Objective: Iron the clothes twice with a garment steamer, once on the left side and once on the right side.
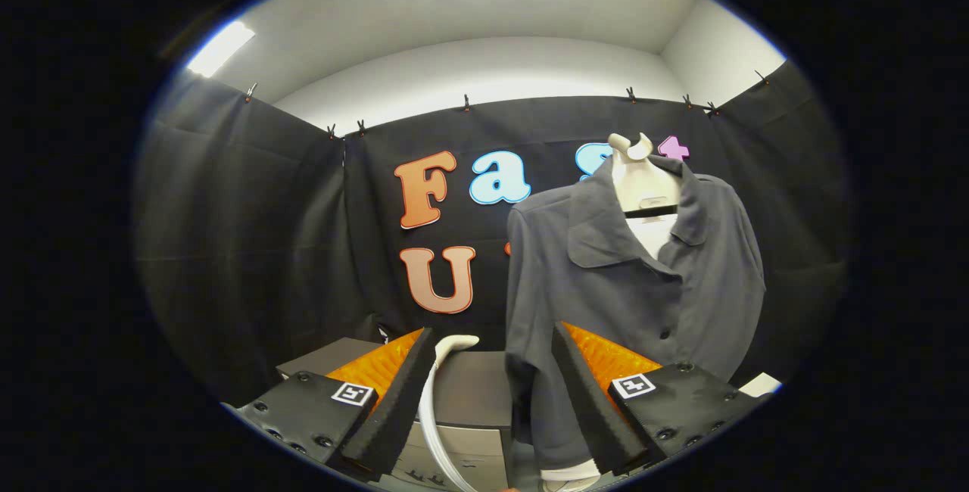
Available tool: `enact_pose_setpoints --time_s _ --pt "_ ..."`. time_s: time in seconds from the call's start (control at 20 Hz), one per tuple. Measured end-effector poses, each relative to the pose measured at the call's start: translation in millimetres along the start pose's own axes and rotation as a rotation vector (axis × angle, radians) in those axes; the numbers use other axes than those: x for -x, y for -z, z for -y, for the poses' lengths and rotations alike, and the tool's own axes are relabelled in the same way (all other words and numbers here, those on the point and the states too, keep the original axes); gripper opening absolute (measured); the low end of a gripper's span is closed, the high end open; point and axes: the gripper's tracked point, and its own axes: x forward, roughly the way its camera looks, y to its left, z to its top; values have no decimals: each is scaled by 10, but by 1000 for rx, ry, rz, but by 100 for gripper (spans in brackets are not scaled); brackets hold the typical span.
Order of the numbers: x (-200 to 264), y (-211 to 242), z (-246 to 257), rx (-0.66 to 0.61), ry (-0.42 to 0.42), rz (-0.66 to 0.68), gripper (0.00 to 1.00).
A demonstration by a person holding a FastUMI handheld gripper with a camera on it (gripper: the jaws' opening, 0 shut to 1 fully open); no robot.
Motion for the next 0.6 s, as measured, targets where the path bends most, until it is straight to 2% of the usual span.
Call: enact_pose_setpoints --time_s 0.25,0.6 --pt "-442 97 -587 23 -7 -27 98" --pt "-1319 432 -1247 59 -36 -181 99"
